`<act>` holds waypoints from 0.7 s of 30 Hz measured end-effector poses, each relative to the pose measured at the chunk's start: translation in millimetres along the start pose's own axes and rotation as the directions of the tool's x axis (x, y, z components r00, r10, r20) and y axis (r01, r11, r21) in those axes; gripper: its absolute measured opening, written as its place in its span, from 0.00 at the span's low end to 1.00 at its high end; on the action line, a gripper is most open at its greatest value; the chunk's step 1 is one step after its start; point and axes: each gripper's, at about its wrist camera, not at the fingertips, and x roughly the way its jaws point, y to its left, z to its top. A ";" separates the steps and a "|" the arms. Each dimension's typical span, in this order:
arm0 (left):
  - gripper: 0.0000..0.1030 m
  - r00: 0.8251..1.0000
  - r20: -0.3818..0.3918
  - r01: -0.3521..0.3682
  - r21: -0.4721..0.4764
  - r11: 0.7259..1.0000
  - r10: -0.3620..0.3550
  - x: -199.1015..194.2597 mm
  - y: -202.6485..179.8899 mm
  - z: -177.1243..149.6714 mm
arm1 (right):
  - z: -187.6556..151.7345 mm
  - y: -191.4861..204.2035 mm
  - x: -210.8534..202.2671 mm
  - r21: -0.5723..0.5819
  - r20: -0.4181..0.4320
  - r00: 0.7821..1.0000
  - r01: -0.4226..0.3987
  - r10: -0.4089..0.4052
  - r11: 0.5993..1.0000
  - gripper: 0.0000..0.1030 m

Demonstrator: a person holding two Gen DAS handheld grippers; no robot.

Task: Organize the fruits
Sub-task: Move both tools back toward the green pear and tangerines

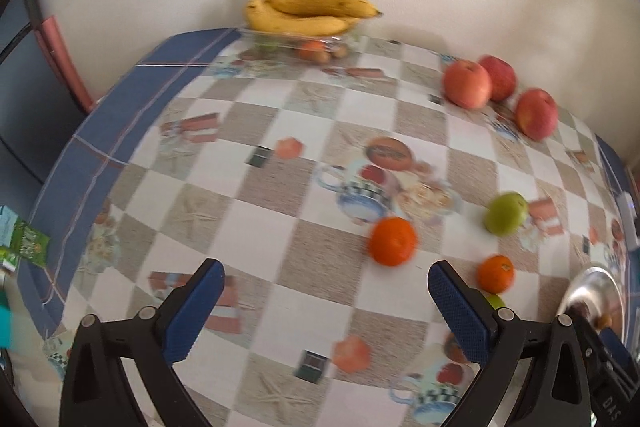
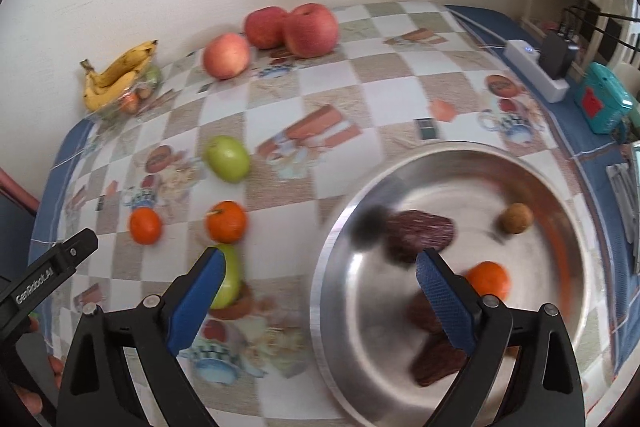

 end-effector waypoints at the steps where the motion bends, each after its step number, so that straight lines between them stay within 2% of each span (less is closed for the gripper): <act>1: 1.00 1.000 0.007 -0.015 -0.010 1.000 0.015 -0.3 6.0 2.4 | -0.3 6.2 1.2 -0.004 -0.003 1.000 -0.013 0.013 1.000 0.93; 8: 1.00 0.998 0.031 -0.060 -0.058 0.996 0.062 -3.1 31.3 10.2 | -2.6 43.4 5.6 -0.067 -0.006 0.997 -0.072 0.071 0.995 0.93; 13: 1.00 0.998 0.021 -0.052 -0.076 0.996 0.053 -0.8 36.8 11.0 | -5.3 58.9 8.8 -0.100 -0.013 0.997 -0.074 0.073 0.992 0.93; 21: 1.00 0.999 -0.013 -0.040 -0.007 0.999 0.040 10.7 21.8 7.5 | -8.4 59.5 21.5 -0.098 -0.051 0.997 -0.071 0.066 0.993 0.93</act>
